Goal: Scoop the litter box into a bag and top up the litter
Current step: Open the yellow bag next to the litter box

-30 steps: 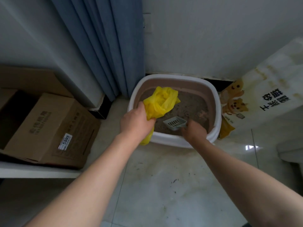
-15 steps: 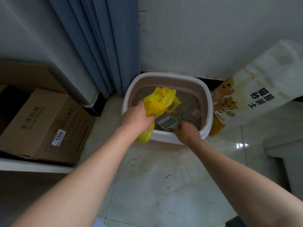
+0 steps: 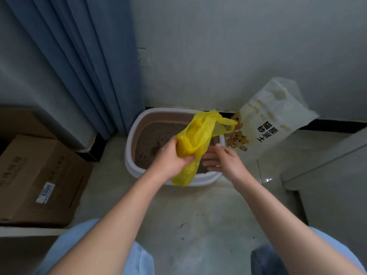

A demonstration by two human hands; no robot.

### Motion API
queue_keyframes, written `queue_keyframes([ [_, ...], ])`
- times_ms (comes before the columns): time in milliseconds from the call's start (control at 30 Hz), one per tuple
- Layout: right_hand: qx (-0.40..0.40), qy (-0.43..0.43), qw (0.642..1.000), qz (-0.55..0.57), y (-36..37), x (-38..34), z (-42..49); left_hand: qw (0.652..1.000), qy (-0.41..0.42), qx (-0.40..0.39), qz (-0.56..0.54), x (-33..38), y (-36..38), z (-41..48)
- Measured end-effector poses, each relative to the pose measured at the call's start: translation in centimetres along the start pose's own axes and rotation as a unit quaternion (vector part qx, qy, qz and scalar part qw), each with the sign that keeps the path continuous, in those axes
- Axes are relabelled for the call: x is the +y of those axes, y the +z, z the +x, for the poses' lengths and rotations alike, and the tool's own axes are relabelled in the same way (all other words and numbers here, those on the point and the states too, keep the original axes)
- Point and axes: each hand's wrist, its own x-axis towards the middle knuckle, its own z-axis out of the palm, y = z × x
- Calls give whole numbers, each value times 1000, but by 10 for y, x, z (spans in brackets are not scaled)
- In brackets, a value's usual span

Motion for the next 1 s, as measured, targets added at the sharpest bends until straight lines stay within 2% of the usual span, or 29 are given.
queue_keyframes([
  [133,19,19,996,89,-13,-5,-2,999,36,16,24,20,28,21],
  [233,26,16,992,124,-25,-3,-1,996,77,-8,49,26,47,26],
  [467,65,-25,995,64,-44,2,-2,989,96,-102,48,37,62,18],
  [567,80,-55,995,22,-45,7,1,994,84,-55,36,36,61,19],
  [667,94,-48,994,10,-43,8,5,997,75,-20,-7,34,57,21],
  [800,119,-43,992,15,-45,4,9,996,3,20,-82,25,49,27],
  [900,141,-43,988,47,-48,-1,15,979,-63,74,-180,20,37,32],
  [1000,142,-21,989,35,-47,0,20,968,-99,79,-217,14,28,34],
])
